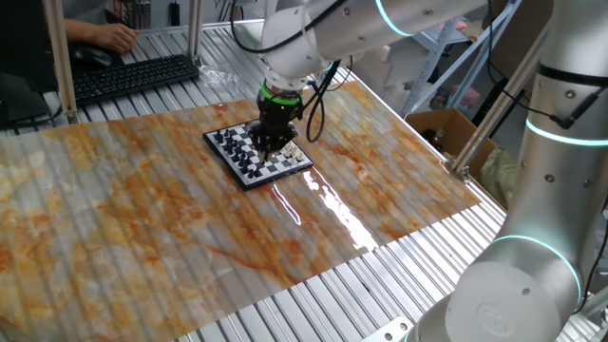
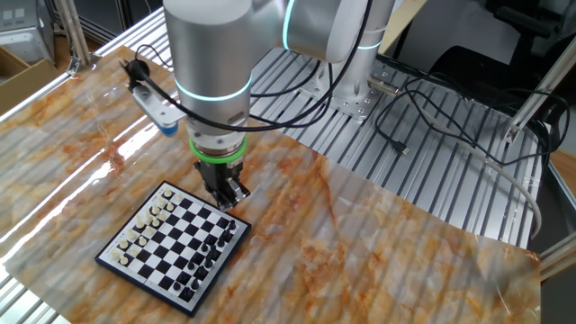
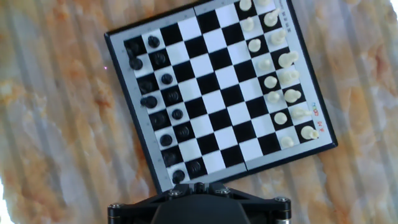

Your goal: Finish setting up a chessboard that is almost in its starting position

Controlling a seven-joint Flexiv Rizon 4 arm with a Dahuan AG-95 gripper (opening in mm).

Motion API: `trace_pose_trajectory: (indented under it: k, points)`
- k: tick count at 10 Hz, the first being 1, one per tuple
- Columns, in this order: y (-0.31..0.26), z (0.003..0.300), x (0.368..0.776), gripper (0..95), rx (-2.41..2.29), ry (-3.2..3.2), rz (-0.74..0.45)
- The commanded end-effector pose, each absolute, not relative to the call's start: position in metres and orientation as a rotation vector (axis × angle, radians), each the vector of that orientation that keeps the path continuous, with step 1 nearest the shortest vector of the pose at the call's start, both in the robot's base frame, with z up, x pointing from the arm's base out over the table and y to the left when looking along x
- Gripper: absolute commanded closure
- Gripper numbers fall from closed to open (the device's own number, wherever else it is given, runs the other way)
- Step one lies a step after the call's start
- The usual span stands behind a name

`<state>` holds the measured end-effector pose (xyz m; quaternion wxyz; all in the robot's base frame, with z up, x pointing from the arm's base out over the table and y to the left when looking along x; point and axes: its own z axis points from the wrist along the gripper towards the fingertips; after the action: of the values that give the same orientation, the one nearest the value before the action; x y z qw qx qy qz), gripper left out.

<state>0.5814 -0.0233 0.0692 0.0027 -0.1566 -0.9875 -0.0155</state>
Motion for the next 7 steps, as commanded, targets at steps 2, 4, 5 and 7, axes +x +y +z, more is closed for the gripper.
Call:
trace_pose_trajectory:
  k: [2,4,5,7]
  points:
    - [-0.024,0.069,0.589,95.0,-0.498,-3.094,-0.052]
    - [-0.025,0.069,0.593,95.0,-0.503,-3.090,-0.054]
    - [-0.025,0.068,0.595,95.0,-0.503,-3.090,-0.055]
    - [-0.025,0.066,0.596,95.0,-0.508,-3.090,-0.059]
